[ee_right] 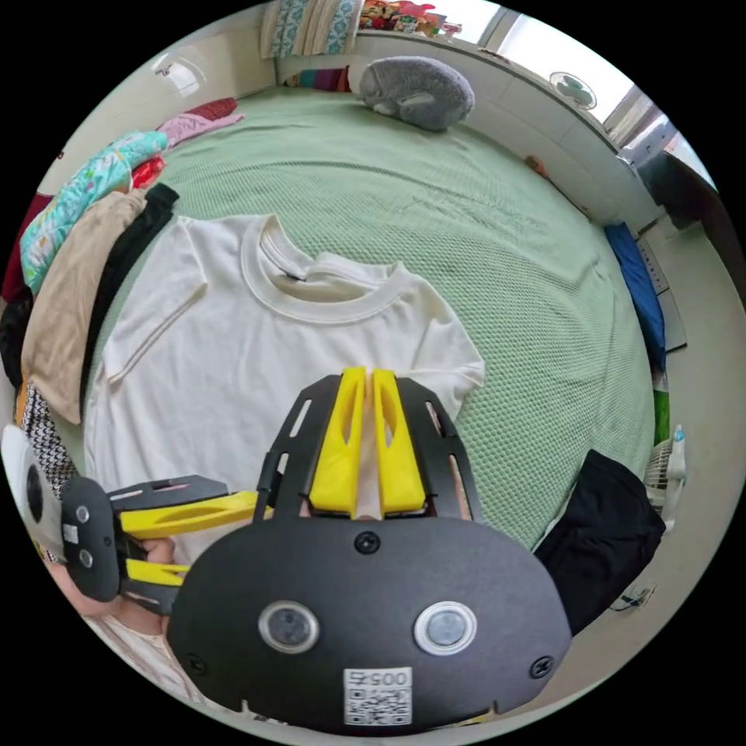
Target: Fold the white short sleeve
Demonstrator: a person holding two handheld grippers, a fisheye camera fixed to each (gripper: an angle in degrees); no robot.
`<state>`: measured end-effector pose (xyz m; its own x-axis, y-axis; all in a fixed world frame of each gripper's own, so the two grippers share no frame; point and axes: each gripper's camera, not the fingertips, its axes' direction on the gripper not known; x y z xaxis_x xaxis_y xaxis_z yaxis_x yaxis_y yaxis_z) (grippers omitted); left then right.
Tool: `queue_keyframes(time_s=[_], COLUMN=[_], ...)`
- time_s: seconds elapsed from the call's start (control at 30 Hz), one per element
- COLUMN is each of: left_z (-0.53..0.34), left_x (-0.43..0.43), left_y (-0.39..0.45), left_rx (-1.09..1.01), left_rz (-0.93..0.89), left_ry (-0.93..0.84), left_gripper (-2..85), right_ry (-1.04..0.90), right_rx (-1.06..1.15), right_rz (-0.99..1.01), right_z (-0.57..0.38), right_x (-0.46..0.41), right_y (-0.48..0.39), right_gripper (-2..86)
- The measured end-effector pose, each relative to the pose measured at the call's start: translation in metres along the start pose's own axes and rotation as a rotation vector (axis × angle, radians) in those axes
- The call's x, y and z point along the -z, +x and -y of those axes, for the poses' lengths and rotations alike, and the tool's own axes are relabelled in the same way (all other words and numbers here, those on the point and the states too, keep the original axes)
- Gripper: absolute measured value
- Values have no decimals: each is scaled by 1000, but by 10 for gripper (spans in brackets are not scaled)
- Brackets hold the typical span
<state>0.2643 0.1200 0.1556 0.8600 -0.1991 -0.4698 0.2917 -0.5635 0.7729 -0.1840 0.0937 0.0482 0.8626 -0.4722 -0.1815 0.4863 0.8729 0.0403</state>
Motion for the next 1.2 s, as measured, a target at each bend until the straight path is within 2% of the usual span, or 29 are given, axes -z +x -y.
queue_keyframes(time_s=[0.2, 0.3, 0.47, 0.67, 1.03, 1.2], left_z=[-1, -3, -5, 3, 11, 15], left_x=[11, 18, 29, 16, 9, 3], left_y=[-10, -22, -34, -28, -32, -32], left_rx=[16, 65, 102, 61, 73, 72], left_rz=[68, 42, 66, 105, 93, 79], left_ry=[41, 62, 97, 45, 32, 14], left_gripper=[108, 107, 105, 105, 104, 103], right_ry=[108, 102, 126, 15, -87, -88], right_rx=[38, 72, -34, -246, -404, -357], right_rz=[52, 170, 143, 153, 311, 183], right_z=[17, 32, 38, 17, 38, 58], right_x=[41, 45, 51, 19, -36, -16], right_y=[-10, -17, 22, 86, 104, 106], right_gripper=[-5, 33, 64, 84, 59, 8])
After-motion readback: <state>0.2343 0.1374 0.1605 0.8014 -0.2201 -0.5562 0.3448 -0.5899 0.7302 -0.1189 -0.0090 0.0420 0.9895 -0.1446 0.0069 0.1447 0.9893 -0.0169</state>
